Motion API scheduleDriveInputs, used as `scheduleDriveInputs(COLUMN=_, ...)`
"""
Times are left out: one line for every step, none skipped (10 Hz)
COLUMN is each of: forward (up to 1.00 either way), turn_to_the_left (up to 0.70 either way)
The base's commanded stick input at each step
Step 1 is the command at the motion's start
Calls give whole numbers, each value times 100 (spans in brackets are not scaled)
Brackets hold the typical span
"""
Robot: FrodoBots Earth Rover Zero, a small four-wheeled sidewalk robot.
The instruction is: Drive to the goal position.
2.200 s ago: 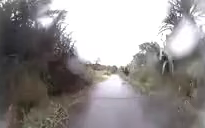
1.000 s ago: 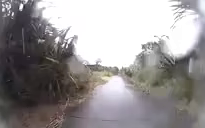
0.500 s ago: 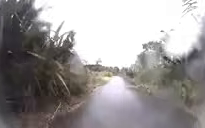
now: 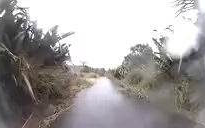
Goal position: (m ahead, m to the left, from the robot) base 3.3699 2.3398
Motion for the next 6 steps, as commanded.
scheduleDriveInputs(forward=85, turn_to_the_left=0)
scheduleDriveInputs(forward=85, turn_to_the_left=0)
scheduleDriveInputs(forward=85, turn_to_the_left=0)
scheduleDriveInputs(forward=85, turn_to_the_left=0)
scheduleDriveInputs(forward=85, turn_to_the_left=0)
scheduleDriveInputs(forward=85, turn_to_the_left=0)
